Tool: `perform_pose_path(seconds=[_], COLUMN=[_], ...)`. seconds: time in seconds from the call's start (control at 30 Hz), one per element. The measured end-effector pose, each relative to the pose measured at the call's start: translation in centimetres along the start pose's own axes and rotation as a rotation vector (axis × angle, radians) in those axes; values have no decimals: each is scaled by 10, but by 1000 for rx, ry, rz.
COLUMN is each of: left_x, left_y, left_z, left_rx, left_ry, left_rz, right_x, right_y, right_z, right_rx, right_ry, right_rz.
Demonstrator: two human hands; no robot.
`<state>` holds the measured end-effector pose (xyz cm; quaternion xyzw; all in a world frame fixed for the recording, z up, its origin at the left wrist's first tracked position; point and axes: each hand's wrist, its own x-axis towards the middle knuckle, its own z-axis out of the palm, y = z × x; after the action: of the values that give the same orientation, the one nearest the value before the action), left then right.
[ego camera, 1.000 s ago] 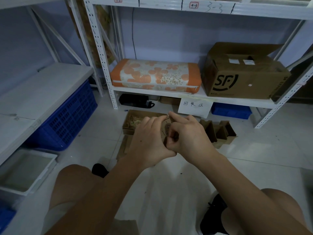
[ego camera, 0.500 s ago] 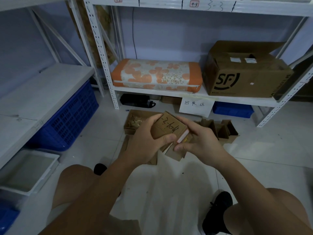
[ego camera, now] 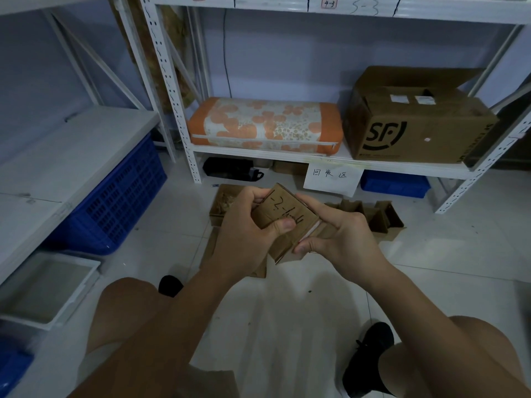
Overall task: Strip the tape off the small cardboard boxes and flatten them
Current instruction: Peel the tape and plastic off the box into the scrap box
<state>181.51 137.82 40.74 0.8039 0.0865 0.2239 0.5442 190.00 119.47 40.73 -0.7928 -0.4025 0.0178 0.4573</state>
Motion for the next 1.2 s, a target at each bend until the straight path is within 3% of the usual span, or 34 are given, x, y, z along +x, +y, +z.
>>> perform_pose_path(seconds=[0.27, 0.47, 0.87, 1.07, 1.13, 1.2], left_x=[3, 3, 6, 8, 9, 7], left_y=[-3, -3, -12, -12, -14, -18], left_z=[-1, -14, -18, -29, -36, -39], left_rx=[0, -16, 93, 54, 102, 243], left_ry=[-3, -183, -139, -173, -257, -253], left_rz=[23, -11, -30, -29, 17, 188], right_x=[0, -4, -2, -5, -5, -4], right_y=[5, 5, 10, 15, 15, 15], right_z=[2, 2, -2, -7, -11, -14], right_rx=[-5, 41, -87, -16, -12, -31], right_ry=[2, -6, -120, -145, -132, -136], right_rz=[-16, 11, -11, 27, 36, 29])
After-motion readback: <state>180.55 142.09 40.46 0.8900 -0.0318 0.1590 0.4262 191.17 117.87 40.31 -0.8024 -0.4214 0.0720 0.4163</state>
